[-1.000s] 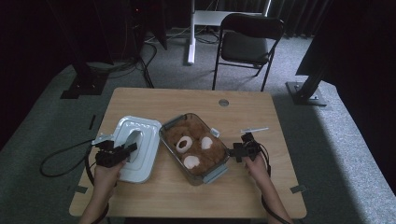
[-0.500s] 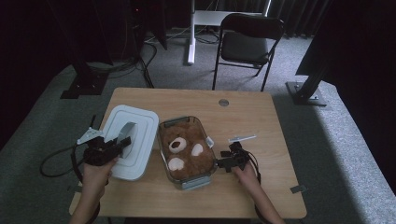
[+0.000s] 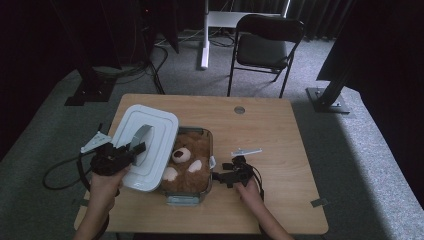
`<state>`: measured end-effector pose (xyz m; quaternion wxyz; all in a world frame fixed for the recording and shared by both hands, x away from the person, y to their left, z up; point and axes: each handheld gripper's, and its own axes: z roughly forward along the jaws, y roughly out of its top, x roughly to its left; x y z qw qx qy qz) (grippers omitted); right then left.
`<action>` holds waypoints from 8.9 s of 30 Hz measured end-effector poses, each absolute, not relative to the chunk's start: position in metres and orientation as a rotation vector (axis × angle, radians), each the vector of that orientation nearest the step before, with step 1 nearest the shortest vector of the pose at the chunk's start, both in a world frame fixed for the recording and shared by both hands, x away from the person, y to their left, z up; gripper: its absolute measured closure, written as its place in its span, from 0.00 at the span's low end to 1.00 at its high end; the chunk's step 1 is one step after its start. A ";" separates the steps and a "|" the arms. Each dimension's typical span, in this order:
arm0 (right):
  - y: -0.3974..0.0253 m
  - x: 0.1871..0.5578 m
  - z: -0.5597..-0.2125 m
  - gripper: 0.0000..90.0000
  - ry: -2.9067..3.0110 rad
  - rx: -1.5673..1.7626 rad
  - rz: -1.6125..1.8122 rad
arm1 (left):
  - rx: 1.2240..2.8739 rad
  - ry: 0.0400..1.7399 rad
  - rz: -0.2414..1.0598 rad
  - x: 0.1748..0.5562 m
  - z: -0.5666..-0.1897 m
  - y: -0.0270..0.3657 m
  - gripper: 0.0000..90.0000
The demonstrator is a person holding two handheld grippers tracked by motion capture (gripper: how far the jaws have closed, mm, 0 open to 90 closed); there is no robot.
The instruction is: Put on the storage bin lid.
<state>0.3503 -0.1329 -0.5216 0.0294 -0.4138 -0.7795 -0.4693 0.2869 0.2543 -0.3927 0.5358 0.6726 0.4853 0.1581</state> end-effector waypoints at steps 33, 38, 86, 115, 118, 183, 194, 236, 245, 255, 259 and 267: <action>-0.088 0.335 -0.527 0.18 -2.547 -1.167 -1.439 | 1.728 1.045 0.282 0.291 -0.394 0.180 0.76; -0.094 0.337 -0.527 0.18 -2.543 -1.190 -1.445 | 1.747 1.110 0.287 0.298 -0.401 0.185 0.76; -0.108 0.342 -0.529 0.18 -2.506 -1.248 -1.439 | 1.839 1.212 0.392 0.303 -0.405 0.195 0.27; -0.112 0.344 -0.525 0.18 -2.519 -1.266 -1.450 | 1.722 1.275 0.503 0.321 -0.429 0.270 0.03; -0.111 0.344 -0.526 0.18 -2.523 -1.265 -1.443 | 1.687 1.320 0.479 0.329 -0.442 0.286 0.03; -0.143 0.346 -0.528 0.18 -2.512 -1.365 -1.436 | 1.870 1.265 0.286 0.324 -0.531 0.240 0.03; -0.150 0.345 -0.530 0.16 -2.531 -1.400 -1.426 | 1.887 1.243 0.316 0.320 -0.532 0.237 0.03; -0.270 0.311 -0.547 0.14 -2.608 -1.925 -1.496 | 1.750 1.350 0.606 0.288 -0.540 0.286 0.03; -0.289 0.300 -0.550 0.14 -2.597 -2.025 -1.477 | 1.718 1.445 0.679 0.280 -0.543 0.301 0.03; -0.309 0.300 -0.551 0.14 -2.543 -2.231 -1.386 | 1.663 1.582 0.753 0.273 -0.548 0.313 0.03; -0.310 0.299 -0.553 0.14 -2.576 -2.254 -1.355 | 1.627 1.622 0.804 0.271 -0.547 0.320 0.03; -0.319 0.297 -0.553 0.14 -2.497 -2.364 -1.353 | 1.560 1.675 0.833 0.268 -0.545 0.339 0.03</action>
